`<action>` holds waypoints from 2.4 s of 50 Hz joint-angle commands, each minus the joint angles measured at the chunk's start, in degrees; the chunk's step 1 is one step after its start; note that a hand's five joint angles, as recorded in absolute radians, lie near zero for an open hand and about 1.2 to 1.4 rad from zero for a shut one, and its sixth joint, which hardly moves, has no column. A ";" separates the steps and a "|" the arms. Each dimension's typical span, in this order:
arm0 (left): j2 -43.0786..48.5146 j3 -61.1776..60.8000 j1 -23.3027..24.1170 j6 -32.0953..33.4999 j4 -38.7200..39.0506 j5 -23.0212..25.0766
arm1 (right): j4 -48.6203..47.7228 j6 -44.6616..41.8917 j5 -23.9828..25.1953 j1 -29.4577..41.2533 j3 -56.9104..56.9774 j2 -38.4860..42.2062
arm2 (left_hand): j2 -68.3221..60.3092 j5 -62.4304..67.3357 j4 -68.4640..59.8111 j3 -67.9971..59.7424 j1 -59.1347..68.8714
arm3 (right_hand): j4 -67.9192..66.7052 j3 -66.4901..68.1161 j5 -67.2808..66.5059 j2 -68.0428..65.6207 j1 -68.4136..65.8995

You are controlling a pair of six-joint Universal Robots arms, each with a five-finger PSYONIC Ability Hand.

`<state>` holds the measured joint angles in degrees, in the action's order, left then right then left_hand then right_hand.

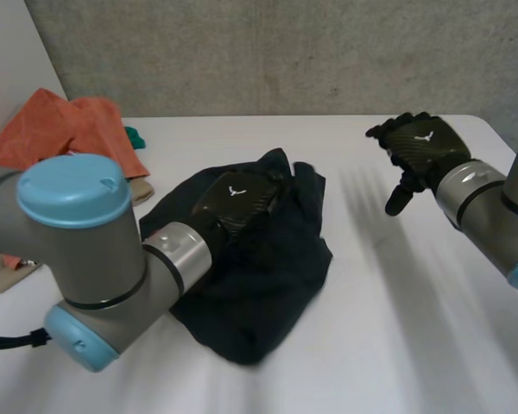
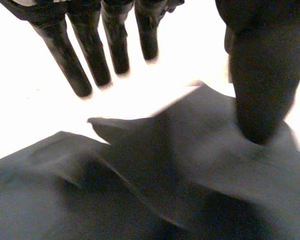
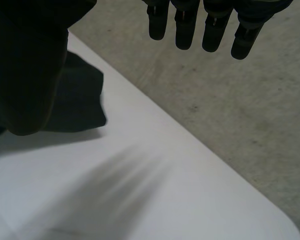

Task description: Fold the laundry.

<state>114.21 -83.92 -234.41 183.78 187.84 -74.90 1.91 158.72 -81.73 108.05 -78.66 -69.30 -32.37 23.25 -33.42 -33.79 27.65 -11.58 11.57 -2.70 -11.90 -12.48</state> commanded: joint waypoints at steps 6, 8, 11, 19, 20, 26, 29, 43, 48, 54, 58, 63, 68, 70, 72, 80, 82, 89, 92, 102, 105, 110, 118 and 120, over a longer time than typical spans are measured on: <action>-15.16 -4.84 -13.43 6.23 -1.86 0.63 | 5.90 -3.68 1.13 6.55 -1.14 1.18 | 22.37 -23.25 23.42 23.79 -17.65 | 1.58 -1.57 2.70 1.90 2.48; -14.90 -5.19 -15.10 7.55 -2.47 1.07 | 7.31 -4.03 1.22 7.52 -1.32 1.27 | 22.37 -23.25 23.42 23.79 -17.65 | 1.58 -1.57 2.70 1.90 2.48; -12.18 -5.46 -18.00 11.50 -5.37 2.12 | 9.69 -4.47 1.22 9.98 -2.20 1.27 | 22.37 -23.25 23.42 23.79 -17.65 | 1.58 -1.57 2.70 1.90 2.48; -0.14 -3.61 -22.40 23.28 -12.04 4.32 | 2.67 -5.53 0.43 15.96 -7.38 2.41 | 19.15 -20.02 20.20 20.57 -14.43 | 1.58 -1.57 2.70 1.90 2.48; 0.74 -3.70 -22.67 24.07 -13.45 4.58 | 1.53 -5.88 0.25 16.49 -7.91 2.67 | 17.14 -18.01 18.19 18.56 -12.42 | 1.58 -1.57 2.70 1.90 2.48; 0.32 -7.56 -23.63 23.64 -17.16 5.73 | -4.54 -8.60 -4.40 18.52 -9.76 5.57 | 5.86 -6.73 6.91 7.28 -1.14 | 1.58 -1.57 2.70 1.90 2.48; -2.23 -11.34 -23.72 22.33 -15.05 6.08 | -5.42 -9.31 -6.16 18.69 -9.76 6.28 | 1.81 -2.69 2.86 3.23 2.90 | 1.58 -1.57 2.70 1.90 2.48; -0.23 -15.58 -20.47 24.77 -3.27 2.05 | -5.69 -9.48 -6.60 17.03 -10.02 4.88 | -43.76 42.89 -42.71 -42.34 48.48 | 1.58 -1.57 2.70 1.90 2.48; -0.83 -7.50 -18.28 27.77 -2.30 -3.58 | -5.69 -9.40 -7.22 15.71 -9.67 2.94 | -47.63 46.75 -46.58 -46.21 52.35 | 1.58 -1.57 2.70 1.90 2.48; -4.87 10.75 -13.10 25.32 5.59 -11.31 | -5.69 -8.43 -7.92 12.29 -8.18 -1.27 | -47.63 46.75 -46.58 -46.21 52.35 | 1.58 -1.57 2.70 1.90 2.48; -5.05 20.35 -8.62 21.90 10.69 -12.47 | -5.69 -5.89 -8.71 9.48 -6.86 -3.38 | -47.63 46.75 -46.58 -46.21 52.35 | 1.58 -1.57 2.70 1.90 2.48; -3.30 23.81 -2.29 16.18 10.98 -9.66 | -5.42 -2.72 -8.80 5.43 -5.45 -5.32 | -47.63 46.75 -46.58 -46.21 52.35 | 1.58 -1.57 2.70 1.90 2.48; 1.36 18.99 3.08 9.94 7.55 -1.67 | -5.42 -1.57 -8.63 1.91 -4.92 -6.64 | -47.63 46.75 -46.58 -46.21 52.35 | 1.58 -1.57 2.70 1.90 2.48; 4.26 15.12 5.01 8.18 5.70 3.51 | -5.34 -1.75 -8.36 0.33 -4.75 -6.82 | -47.63 46.75 -46.58 -46.21 52.35 | 1.58 -1.57 2.70 1.90 2.48; 6.02 12.57 5.98 8.26 4.91 6.51 | -5.34 -1.92 -8.10 -0.81 -4.66 -6.82 | -44.81 43.94 -43.77 -43.39 49.53 | 1.58 -1.57 2.70 1.90 2.48; 2.88 4.65 4.85 13.18 3.15 8.81 | -4.55 -2.98 -5.82 -2.93 -4.75 -6.03 | 22.37 -23.25 23.42 23.79 -17.65 | 1.58 -1.57 2.70 1.90 2.48; -0.46 3.60 3.18 12.83 3.76 7.67 | -4.20 -3.33 -4.85 -2.41 -4.84 -5.94 | 22.37 -23.25 23.42 23.79 -17.65 | 1.58 -1.57 2.70 1.90 2.48; -11.90 -2.64 -6.31 8.53 5.70 0.20 | 0.11 -6.41 -1.77 5.59 -5.54 -5.50 | 22.37 -23.25 23.42 23.79 -17.65 | 1.58 -1.57 2.70 1.90 2.48; -12.43 -5.98 -10.70 7.99 2.20 -1.39 | 5.02 -7.72 -2.03 9.19 -5.28 -3.92 | 16.63 -17.50 17.68 18.05 -11.91 | 1.58 -1.57 2.70 1.90 2.48; -10.94 -17.23 -21.43 15.11 -13.20 0.98 | 10.51 -7.55 -1.86 15.61 -4.83 3.46 | 1.15 -2.02 2.20 2.57 3.57 | -0.61 0.62 0.51 -0.29 0.30; -10.41 -20.12 -23.45 17.22 -11.36 2.12 | 4.89 -7.02 -1.25 17.19 -5.54 5.21 | -2.72 1.85 -1.68 -1.30 7.44 | -2.61 2.62 -1.49 -2.29 -1.70; -9.18 -22.51 -25.21 19.33 -6.88 1.42 | -1.20 -7.02 0.16 19.57 -5.36 8.21 | -2.40 1.52 -1.35 -0.98 7.12 | -3.13 3.14 -2.02 -2.81 -2.23; -4.53 -23.13 -26.71 21.79 -4.76 0.10 | -2.87 -7.11 0.78 21.94 -0.01 15.06 | 5.17 -6.04 6.21 6.58 -0.45 | -8.16 8.16 -7.04 -7.83 -7.25; -3.74 -23.04 -26.80 22.41 -4.41 0.19 | -2.88 -7.02 0.95 22.12 1.31 16.82 | 5.17 -6.05 6.22 6.59 -0.45 | -12.53 12.54 -11.41 -12.21 -11.63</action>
<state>107.60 -107.20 -260.81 204.69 182.51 -74.19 -0.98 151.68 -81.03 129.34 -81.19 -57.07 -26.80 16.44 -26.56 -26.90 26.73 -14.35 14.40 -4.82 -14.33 -13.90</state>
